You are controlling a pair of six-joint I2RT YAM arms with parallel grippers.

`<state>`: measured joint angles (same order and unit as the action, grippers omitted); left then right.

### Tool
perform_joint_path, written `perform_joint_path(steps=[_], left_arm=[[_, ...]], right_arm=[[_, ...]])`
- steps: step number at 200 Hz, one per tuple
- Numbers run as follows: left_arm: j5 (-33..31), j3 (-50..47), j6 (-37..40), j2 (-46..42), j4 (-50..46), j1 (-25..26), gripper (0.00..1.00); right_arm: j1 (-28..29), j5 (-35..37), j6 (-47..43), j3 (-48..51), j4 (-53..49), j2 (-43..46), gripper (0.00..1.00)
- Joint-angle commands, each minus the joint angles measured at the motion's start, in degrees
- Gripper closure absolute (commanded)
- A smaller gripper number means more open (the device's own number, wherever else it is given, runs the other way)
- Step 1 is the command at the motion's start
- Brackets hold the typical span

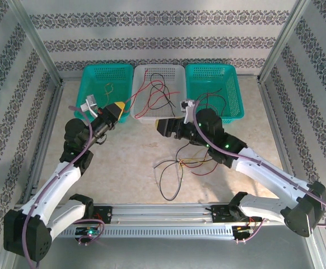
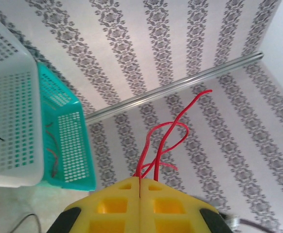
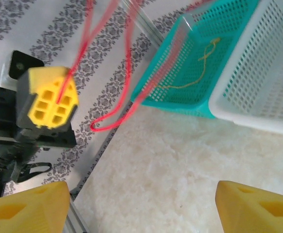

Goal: Untangle the cables

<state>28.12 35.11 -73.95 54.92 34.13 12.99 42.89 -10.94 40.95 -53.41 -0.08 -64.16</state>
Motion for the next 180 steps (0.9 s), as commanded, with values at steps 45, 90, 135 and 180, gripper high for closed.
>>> perform_joint_path(steps=[45,90,135,180], left_arm=[[2.31,-2.07,-7.4,0.03,12.74,-0.57,1.0],[2.76,-1.55,-7.24,-1.24,11.4,-0.6,1.0],[3.58,-0.95,-7.35,-1.93,9.9,-0.52,1.0],[3.7,-0.67,-7.61,-1.94,9.86,-0.57,1.0]], right_arm=[[-1.01,0.66,10.94,3.76,16.42,-2.28,0.23],[-3.57,2.19,13.56,0.65,18.4,-8.09,0.24],[-5.77,-3.11,15.33,-3.61,23.37,-12.86,0.27],[-6.03,-2.19,17.19,-4.45,25.09,-15.72,0.31]])
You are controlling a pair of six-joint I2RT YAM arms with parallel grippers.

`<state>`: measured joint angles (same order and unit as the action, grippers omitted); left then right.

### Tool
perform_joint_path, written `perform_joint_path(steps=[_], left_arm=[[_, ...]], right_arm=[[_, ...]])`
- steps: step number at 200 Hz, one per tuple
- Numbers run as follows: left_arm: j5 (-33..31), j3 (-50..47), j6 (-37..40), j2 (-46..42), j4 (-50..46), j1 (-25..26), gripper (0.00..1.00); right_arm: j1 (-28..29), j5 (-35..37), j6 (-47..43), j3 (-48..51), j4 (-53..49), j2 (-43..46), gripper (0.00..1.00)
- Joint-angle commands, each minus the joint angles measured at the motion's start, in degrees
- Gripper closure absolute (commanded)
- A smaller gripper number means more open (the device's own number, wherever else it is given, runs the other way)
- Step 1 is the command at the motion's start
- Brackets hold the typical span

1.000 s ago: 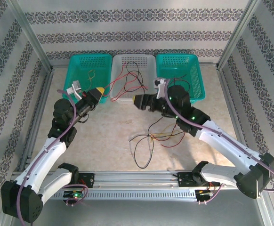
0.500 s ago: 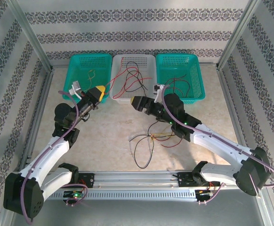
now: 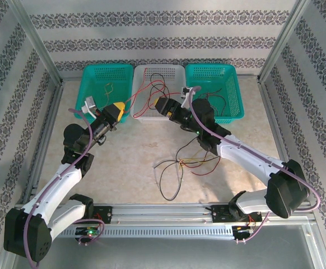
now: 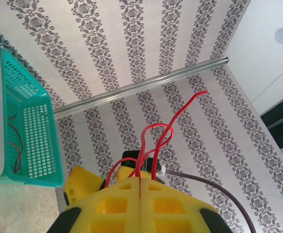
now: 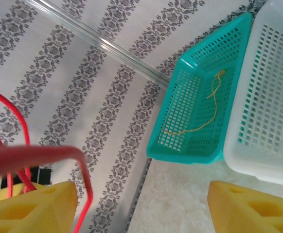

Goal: Untangle the cables

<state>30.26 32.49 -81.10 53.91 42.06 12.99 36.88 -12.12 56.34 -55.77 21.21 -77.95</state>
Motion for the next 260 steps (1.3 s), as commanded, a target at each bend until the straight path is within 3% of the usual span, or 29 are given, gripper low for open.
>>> perform_joint_path(steps=[1,30,55,95,118,138,175,195,204,232,243,260], left_arm=[[1.6,2.0,-0.46,-0.97,1.9,-0.58,1.0],[1.6,1.87,-0.73,-1.12,2.14,-0.59,1.0],[0.91,1.79,-0.01,-2.1,1.35,-0.59,1.0],[-2.08,3.64,6.89,-8.03,-12.73,-2.21,1.0],[-3.28,5.33,11.32,-9.57,-24.53,-3.47,1.0],[-3.93,4.8,12.35,-9.21,-29.07,-4.2,1.0],[-4.24,3.28,13.35,-8.55,-30.33,-4.73,1.0],[1.62,3.78,14.01,-5.38,-25.19,-4.64,1.0],[5.81,4.83,14.42,-3.16,-23.32,-4.62,0.88],[12.14,5.44,15.0,0.62,-20.84,-4.39,0.35],[12.26,4.84,15.43,0.43,-20.46,-4.38,0.27],[12.23,4.14,16.53,-0.1,-20.85,-4.38,0.23]], right_arm=[[-0.04,-1.08,1.82,-2.16,3.82,-1.98,0.31],[0.13,-3.01,2.62,-4.59,4.69,-4.76,0.35],[-0.28,-4.04,2.78,-4.67,4.86,-5.41,0.71],[-9.05,-2.05,0.97,0.75,-3.29,3.71,1.0],[-15.56,-0.77,-2.52,1.11,-13.18,10.93,1.0],[-20.58,-0.07,-6.83,-1.52,-21.98,15.27,1.0],[-28.86,-4.15,-7.03,-3.96,-26.45,18.54,1.0],[-29.76,-7.37,-6.13,-5.63,-25.4,17.76,1.0],[-29.89,-7.2,-6.47,-6.99,-25.66,17.39,1.0],[-31.9,-5.99,-7.77,-14.02,-27.4,14.91,1.0],[-33.04,-6.25,-7.71,-16.74,-27.36,13.77,1.0],[-34.38,-5.5,-8.48,-20.88,-28.28,12.13,1.0]])
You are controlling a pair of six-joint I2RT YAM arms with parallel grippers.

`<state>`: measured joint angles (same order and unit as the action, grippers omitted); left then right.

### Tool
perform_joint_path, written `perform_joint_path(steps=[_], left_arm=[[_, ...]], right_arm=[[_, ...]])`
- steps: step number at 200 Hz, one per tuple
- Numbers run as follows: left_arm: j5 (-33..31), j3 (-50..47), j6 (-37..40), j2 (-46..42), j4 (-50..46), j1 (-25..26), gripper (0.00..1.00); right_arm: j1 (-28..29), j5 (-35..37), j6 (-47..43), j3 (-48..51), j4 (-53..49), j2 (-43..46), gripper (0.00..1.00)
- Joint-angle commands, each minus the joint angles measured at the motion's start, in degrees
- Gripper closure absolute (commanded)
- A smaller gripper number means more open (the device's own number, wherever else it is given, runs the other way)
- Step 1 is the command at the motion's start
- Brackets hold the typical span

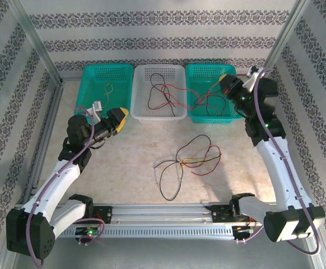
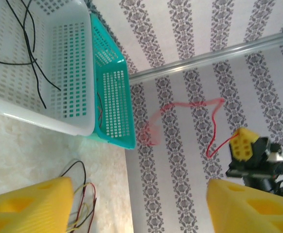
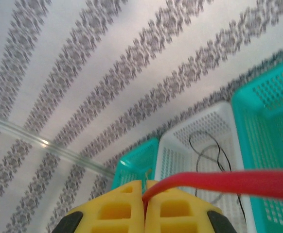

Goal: Untangle the cables

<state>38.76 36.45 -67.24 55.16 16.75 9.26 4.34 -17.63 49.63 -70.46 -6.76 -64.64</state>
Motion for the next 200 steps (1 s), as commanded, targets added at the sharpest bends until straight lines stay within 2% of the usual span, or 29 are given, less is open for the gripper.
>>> perform_joint_path(steps=[1,24,46,68,97,118,148,165,174,188,200], left_arm=[[3.75,0.19,2.74,-1.31,4.44,-0.64,0.23],[4.98,0.02,3.88,-0.64,3.82,-0.53,0.22],[6.4,0.77,6.28,0.63,1.32,0.12,0.25],[6.46,1.21,9.02,1.1,-1.55,0.92,0.31],[7.19,1.92,12.4,2.09,-4.12,2.79,0.32],[6.67,4.29,17.76,3.08,-10.18,4.55,0.33],[5.19,5.98,22.61,3.88,-15.21,5.82,0.33],[5.68,6.56,23.46,5.07,-15.68,6.35,0.33],[5.39,7.31,24.5,5.55,-16.95,6.55,0.33],[4.81,8.27,25.86,5.87,-18.65,7.09,0.33],[4.47,9.0,26.66,5.86,-19.72,7.62,0.31]], right_arm=[[-1.94,0.16,-1.88,-6.45,-0.42,-1.27,1.0],[-4.03,5.07,-3.68,-12.36,-4.58,-4.05,1.0],[-7.16,7.08,-1.63,-15.58,-6.28,-7.85,1.0],[-9.63,7.05,-0.08,-16.93,-5.42,-12.0,1.0],[-11.55,9.98,-0.51,-17.33,-4.06,-16.86,1.0],[-13.23,11.33,0.46,-15.97,-2.13,-19.92,1.0],[-14.22,7.47,-0.26,-16.83,-3.15,-26.84,1.0],[-14.18,7.16,-0.03,-13.21,-1.72,-28.19,1.0],[-14.18,7.09,0.1,-10.71,0.12,-27.92,0.89],[-14.12,6.17,-0.84,-9.02,-0.15,-28.07,0.6],[-14.09,5.02,-2.05,-8.79,-1.91,-28.17,0.53]])
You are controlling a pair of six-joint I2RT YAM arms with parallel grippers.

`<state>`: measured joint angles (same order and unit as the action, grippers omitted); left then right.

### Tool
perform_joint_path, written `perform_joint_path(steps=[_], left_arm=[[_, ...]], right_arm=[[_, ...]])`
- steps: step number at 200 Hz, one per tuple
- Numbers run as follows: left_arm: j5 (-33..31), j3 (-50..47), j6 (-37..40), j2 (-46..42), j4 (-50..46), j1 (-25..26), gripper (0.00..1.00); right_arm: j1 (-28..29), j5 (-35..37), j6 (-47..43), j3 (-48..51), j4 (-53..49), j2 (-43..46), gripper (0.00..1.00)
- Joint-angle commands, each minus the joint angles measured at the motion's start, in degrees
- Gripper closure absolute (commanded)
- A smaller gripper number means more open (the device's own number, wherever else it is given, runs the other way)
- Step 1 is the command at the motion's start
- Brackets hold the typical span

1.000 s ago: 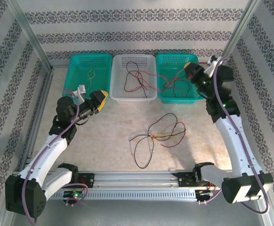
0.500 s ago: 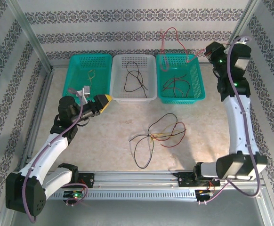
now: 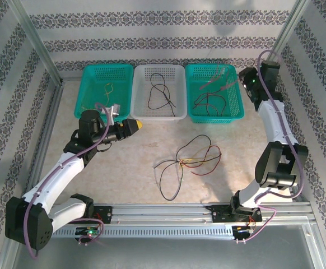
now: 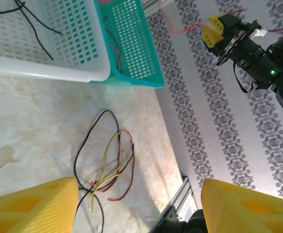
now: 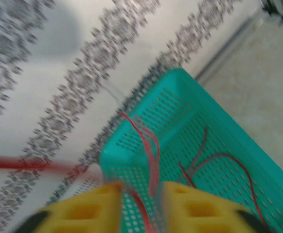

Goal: Untangle the cables

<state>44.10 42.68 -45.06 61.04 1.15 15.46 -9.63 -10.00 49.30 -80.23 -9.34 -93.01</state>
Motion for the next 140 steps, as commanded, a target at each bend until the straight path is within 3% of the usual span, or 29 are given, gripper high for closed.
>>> perform_joint_path(steps=[1,23,69,105,140], left_arm=[[-0.86,2.85,4.6,0.02,-4.21,1.46,0.31],[-2.77,4.12,7.01,0.33,-7.34,3.15,0.3],[-12.35,8.25,15.68,5.09,-15.67,13.36,0.29],[-16.72,11.64,19.9,13.66,-19.4,20.56,0.32],[-17.12,11.91,20.52,20.14,-16.28,25.73,0.33]], right_arm=[[-0.13,-2.63,-1.78,1.05,0.61,0.24,0.53],[0.0,-2.58,-3.37,4.93,-0.6,3.97,0.38],[3.39,-1.89,-8.13,14.81,-6.81,19.43,0.36],[15.69,5.35,-12.46,24.92,-13.63,33.34,0.35],[30.2,19.13,-11.26,36.62,-20.95,41.43,0.34]])
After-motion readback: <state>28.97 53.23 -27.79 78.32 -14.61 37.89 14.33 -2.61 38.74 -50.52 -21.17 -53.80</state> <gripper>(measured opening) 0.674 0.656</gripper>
